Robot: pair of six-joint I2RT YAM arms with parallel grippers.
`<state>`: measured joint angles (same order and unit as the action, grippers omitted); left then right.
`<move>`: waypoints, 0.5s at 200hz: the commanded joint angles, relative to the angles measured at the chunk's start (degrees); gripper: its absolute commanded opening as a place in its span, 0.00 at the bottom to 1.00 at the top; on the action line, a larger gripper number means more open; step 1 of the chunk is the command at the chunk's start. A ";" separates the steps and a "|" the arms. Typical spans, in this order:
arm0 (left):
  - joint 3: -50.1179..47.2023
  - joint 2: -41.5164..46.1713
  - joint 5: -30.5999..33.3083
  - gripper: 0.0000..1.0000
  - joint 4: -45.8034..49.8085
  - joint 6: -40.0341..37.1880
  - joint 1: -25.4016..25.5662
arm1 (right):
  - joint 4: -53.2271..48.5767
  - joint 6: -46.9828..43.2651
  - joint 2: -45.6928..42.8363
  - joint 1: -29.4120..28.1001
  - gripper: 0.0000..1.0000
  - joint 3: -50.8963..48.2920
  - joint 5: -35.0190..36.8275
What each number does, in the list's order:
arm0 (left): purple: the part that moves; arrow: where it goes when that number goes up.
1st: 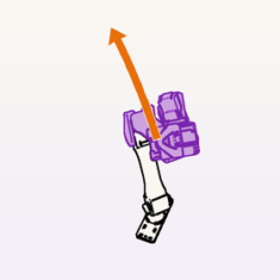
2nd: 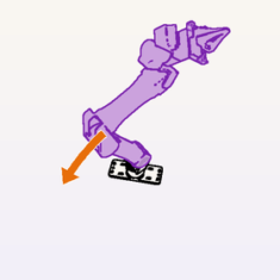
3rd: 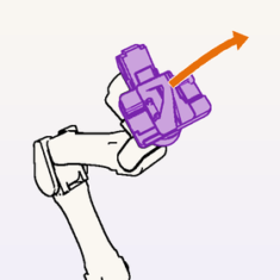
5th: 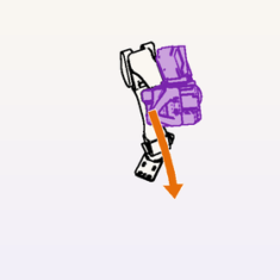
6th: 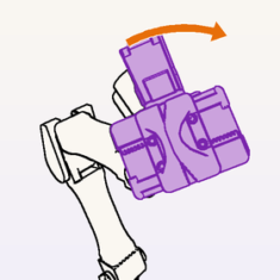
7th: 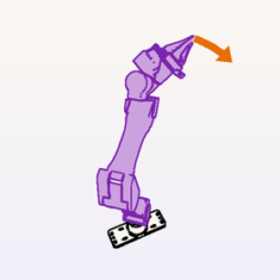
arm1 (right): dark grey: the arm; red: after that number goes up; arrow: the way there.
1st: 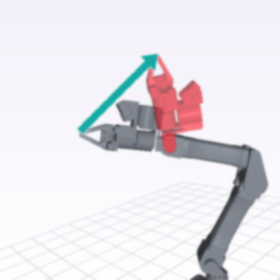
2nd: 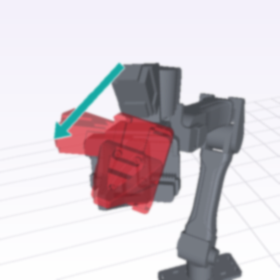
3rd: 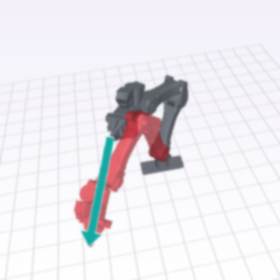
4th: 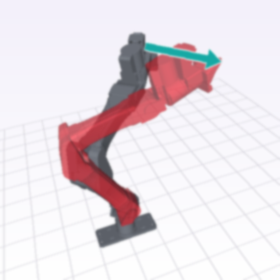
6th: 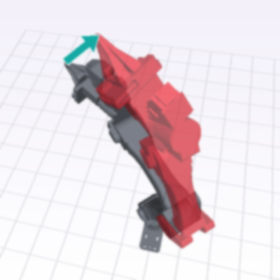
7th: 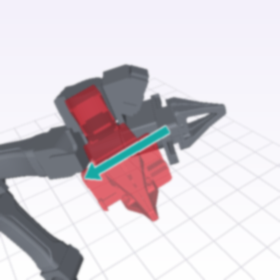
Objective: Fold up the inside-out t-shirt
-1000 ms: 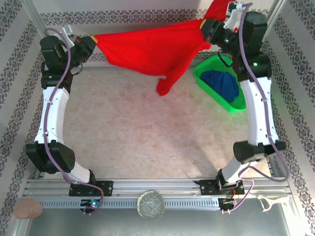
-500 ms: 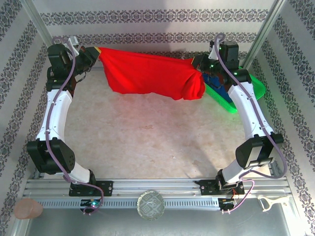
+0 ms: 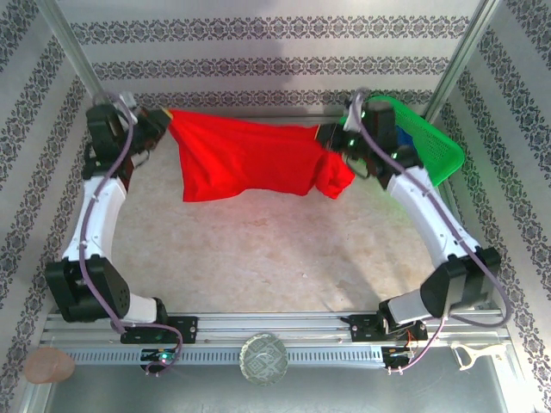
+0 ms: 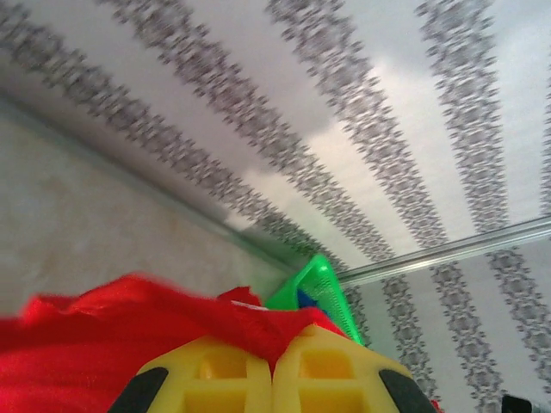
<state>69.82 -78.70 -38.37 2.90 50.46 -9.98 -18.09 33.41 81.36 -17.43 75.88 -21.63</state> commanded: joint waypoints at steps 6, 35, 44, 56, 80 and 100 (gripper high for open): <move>-13.95 5.96 1.47 0.00 -0.79 -3.64 -0.75 | 5.81 0.72 -3.37 -4.74 0.55 -17.77 4.59; -25.13 11.25 4.62 0.00 1.92 -7.25 -0.75 | 9.75 4.24 -8.90 0.25 0.62 -31.89 7.54; -27.27 12.39 5.35 0.00 2.13 -7.40 -0.81 | 9.90 4.80 -10.09 2.53 0.64 -33.95 8.23; -28.93 13.25 5.75 0.00 2.31 -7.79 -0.88 | 8.62 4.00 -10.29 4.78 0.68 -34.61 9.68; -29.75 13.89 6.21 0.00 2.99 -8.68 -0.83 | 6.51 1.55 -6.63 6.18 0.72 -31.94 10.65; -29.73 13.90 6.30 0.00 3.51 -9.32 -0.84 | 6.62 1.00 -1.52 5.72 0.74 -28.86 9.83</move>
<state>40.01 -65.87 -33.10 6.39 43.81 -10.24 -12.93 35.83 75.16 -11.25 43.09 -12.86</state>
